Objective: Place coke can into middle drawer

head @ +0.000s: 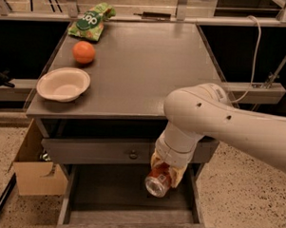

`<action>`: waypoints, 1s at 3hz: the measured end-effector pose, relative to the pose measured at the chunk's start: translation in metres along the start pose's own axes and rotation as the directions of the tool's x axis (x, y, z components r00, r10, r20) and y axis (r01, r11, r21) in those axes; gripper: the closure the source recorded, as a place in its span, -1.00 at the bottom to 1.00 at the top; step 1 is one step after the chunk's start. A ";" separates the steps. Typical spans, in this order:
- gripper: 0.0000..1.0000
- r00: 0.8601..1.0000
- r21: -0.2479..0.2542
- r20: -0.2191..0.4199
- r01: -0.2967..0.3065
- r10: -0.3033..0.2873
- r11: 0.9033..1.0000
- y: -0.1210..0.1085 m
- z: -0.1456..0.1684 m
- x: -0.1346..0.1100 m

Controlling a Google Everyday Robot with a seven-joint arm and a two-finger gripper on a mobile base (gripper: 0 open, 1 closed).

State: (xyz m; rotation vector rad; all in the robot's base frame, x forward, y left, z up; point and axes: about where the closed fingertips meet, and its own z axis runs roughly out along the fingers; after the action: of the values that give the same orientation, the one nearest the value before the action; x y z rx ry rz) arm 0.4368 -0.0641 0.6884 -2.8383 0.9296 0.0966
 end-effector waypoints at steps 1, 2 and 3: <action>1.00 1.000 0.001 0.002 0.007 -0.007 1.000 -0.002 0.001 0.001; 1.00 0.999 0.006 0.006 0.032 -0.032 0.999 -0.010 -0.001 0.002; 1.00 0.997 0.005 0.074 0.005 -0.005 1.000 0.009 0.032 -0.003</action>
Offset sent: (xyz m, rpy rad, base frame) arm 0.0160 0.0146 0.0024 0.0185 -0.0057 0.0601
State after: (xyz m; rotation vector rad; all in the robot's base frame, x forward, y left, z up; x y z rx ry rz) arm 0.4289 -0.0640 0.6563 -2.8117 0.9059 0.1969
